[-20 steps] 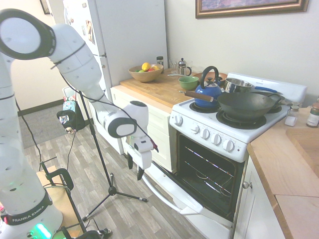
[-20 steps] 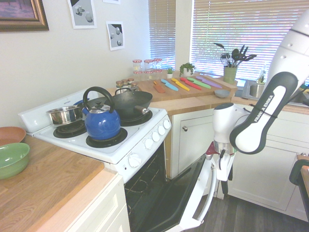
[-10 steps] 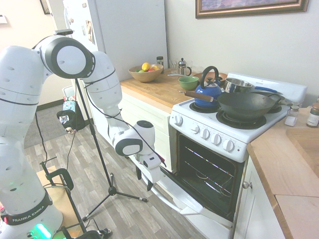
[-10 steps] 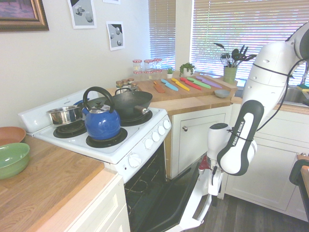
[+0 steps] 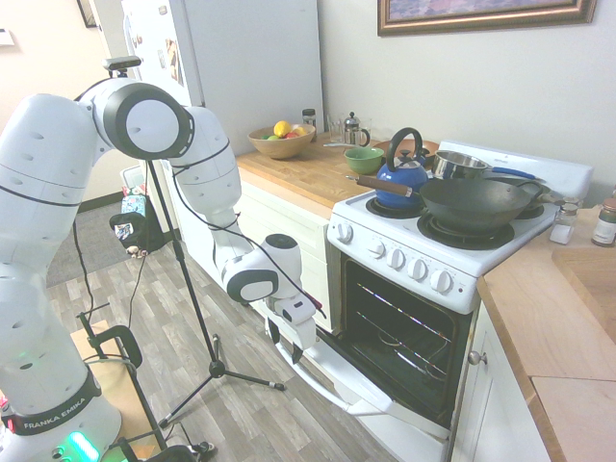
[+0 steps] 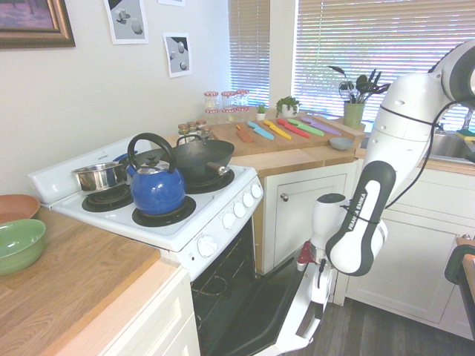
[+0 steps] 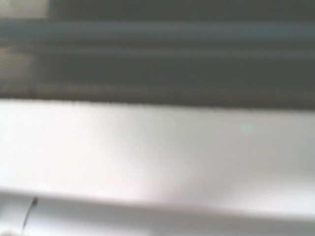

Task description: Close the oven

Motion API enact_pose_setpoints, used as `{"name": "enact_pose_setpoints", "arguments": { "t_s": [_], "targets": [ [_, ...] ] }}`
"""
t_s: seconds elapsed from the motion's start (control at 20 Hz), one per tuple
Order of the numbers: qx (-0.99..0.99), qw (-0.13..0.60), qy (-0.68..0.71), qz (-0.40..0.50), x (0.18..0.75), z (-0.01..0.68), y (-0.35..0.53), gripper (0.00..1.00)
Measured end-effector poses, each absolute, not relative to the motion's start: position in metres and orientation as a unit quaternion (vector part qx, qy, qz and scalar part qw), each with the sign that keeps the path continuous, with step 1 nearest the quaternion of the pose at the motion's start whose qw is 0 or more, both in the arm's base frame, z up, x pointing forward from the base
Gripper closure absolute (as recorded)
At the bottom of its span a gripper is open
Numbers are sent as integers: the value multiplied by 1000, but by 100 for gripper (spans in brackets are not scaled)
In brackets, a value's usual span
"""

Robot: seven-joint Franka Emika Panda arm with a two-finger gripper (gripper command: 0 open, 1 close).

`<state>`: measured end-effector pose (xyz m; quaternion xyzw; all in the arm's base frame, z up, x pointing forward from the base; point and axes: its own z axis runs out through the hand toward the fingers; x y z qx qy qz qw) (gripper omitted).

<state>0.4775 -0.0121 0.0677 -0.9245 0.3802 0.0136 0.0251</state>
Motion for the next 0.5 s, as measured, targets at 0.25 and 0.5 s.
{"name": "enact_pose_setpoints", "arguments": {
  "t_s": [0.25,0.5],
  "targets": [
    [-928,29,372,0,495,68,5,0],
    [-934,43,356,-13,520,97,46,0]
  ]
}}
